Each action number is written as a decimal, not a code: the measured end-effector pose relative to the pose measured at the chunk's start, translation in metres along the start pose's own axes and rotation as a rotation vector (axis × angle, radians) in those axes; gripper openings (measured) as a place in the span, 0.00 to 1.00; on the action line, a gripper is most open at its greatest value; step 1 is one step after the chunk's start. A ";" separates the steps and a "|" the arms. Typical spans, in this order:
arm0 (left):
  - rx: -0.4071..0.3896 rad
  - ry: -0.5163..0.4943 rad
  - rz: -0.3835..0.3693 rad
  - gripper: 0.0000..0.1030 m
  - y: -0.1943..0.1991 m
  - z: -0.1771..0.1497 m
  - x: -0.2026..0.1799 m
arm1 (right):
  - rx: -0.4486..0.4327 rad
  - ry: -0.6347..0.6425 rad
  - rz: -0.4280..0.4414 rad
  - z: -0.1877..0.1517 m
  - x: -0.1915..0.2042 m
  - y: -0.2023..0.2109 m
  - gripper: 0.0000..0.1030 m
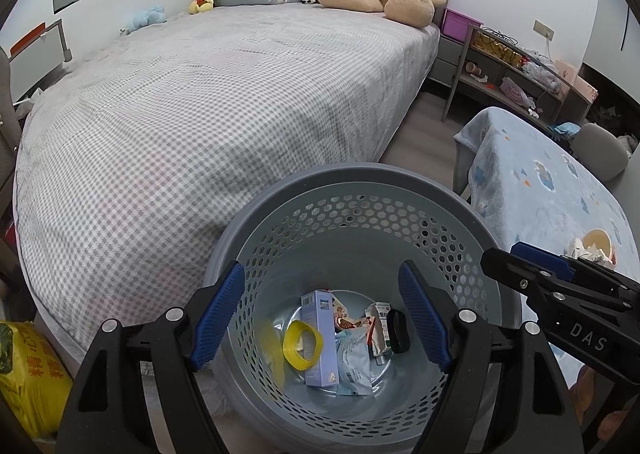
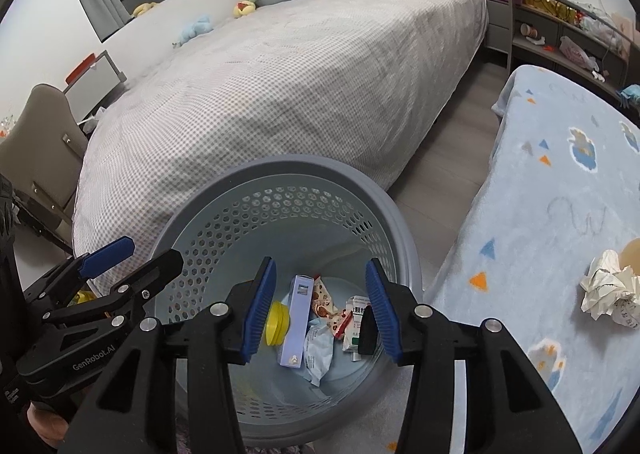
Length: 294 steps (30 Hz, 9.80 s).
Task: Collect trash
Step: 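Open both tools to drop the lid and strap into the wastebasket, then withdraw both tools from the wastebasket back toward the table, then grasp the red-white paper cup by its body with the right tool, then grasp the crumpled paper with the left tool while the right tool lifts the cup, then carry the crumpled paper and cup over the wastebasket with both tools, then open both tools to drop the paper and cup into the wastebasket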
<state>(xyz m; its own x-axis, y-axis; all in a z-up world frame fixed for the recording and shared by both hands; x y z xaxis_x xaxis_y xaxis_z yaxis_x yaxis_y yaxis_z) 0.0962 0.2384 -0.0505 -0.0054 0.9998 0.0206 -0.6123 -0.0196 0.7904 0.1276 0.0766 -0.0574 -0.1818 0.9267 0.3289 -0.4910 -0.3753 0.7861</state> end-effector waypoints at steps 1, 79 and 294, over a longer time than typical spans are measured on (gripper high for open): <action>0.000 0.000 0.000 0.74 0.000 0.000 0.000 | 0.000 0.000 0.000 0.000 0.000 0.000 0.46; -0.026 -0.254 -0.170 0.74 0.010 0.017 -0.251 | -0.064 -0.348 -0.218 -0.060 -0.311 0.153 0.59; -0.059 0.004 0.084 0.70 0.014 0.007 -0.007 | -0.023 0.052 0.048 -0.002 -0.005 0.003 0.79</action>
<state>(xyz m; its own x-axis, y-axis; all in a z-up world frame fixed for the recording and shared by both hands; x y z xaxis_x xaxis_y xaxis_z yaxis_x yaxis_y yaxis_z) 0.0935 0.2309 -0.0350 -0.0612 0.9947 0.0827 -0.6551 -0.1026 0.7485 0.1257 0.0707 -0.0581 -0.2494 0.9078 0.3373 -0.4998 -0.4190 0.7580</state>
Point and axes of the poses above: each gripper's, at about its wrist camera, not at the fingertips, and y roughly against the way its jaws point, x to its left, z to its top, the point moved 4 cm from there along -y, roughly the way its jaws point, and after that the axes turned 7 degrees about -y, right-handed, at the moved point
